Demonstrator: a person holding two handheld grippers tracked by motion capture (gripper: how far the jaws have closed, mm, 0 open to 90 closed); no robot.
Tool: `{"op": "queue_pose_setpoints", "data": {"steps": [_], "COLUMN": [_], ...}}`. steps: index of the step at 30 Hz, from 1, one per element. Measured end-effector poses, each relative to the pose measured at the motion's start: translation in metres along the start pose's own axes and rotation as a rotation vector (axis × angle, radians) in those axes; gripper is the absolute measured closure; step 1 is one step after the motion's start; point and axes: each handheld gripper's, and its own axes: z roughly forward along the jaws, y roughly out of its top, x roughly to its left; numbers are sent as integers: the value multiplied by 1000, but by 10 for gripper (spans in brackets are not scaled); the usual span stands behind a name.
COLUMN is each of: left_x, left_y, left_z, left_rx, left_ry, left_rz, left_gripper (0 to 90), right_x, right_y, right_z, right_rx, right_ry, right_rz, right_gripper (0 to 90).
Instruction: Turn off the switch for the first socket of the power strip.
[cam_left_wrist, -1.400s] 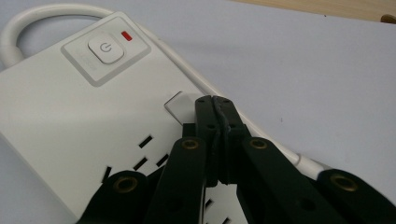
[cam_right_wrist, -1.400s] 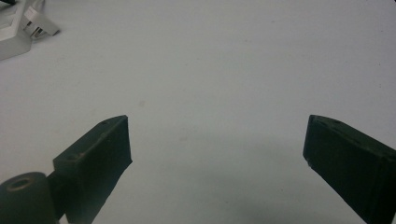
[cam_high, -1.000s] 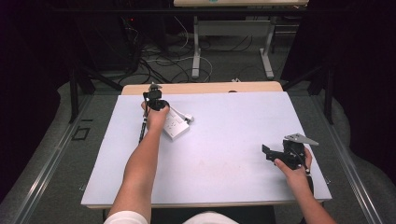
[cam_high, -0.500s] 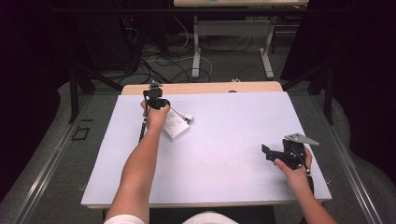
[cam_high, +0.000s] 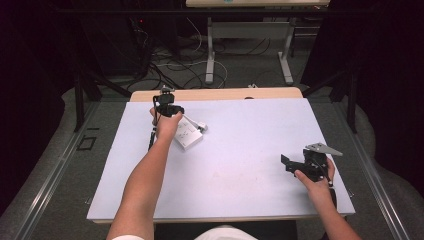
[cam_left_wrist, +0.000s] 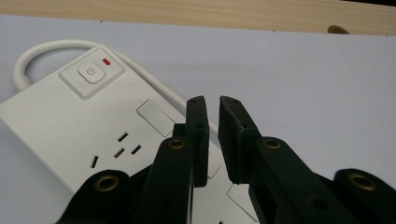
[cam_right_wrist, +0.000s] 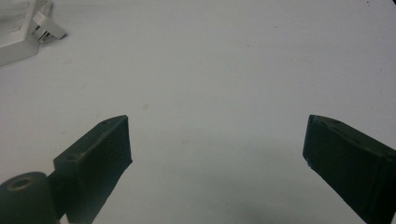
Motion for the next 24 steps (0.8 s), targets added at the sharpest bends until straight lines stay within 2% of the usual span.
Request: {"op": "queue_pose_setpoints", "data": {"steps": [5,10,14,17,24], "left_x": [2,4,3,1,-2], "left_y": [2,3,2,2,1], "left_z": [-7,-14,-18,-20,-25], "left_rx": [-10,-17,-16,-21,-22], "left_ry": [10,5,2,-6,-13], "left_rz": [-5,-3,-2,-5,24], "left_gripper": [774,697,672,620,549], "right_x": [-2,-1,1,1,2], "right_y": [0,1,1,0,1], "right_z": [-1,-1,-1,0,-2], "right_rx": [-9,-4,-4,-4,-2], "right_ry": [2,17,26,30,28], "right_rz": [-3,-18,-13,-30,-20], "right_gripper": [72,72,72,72,72]}}
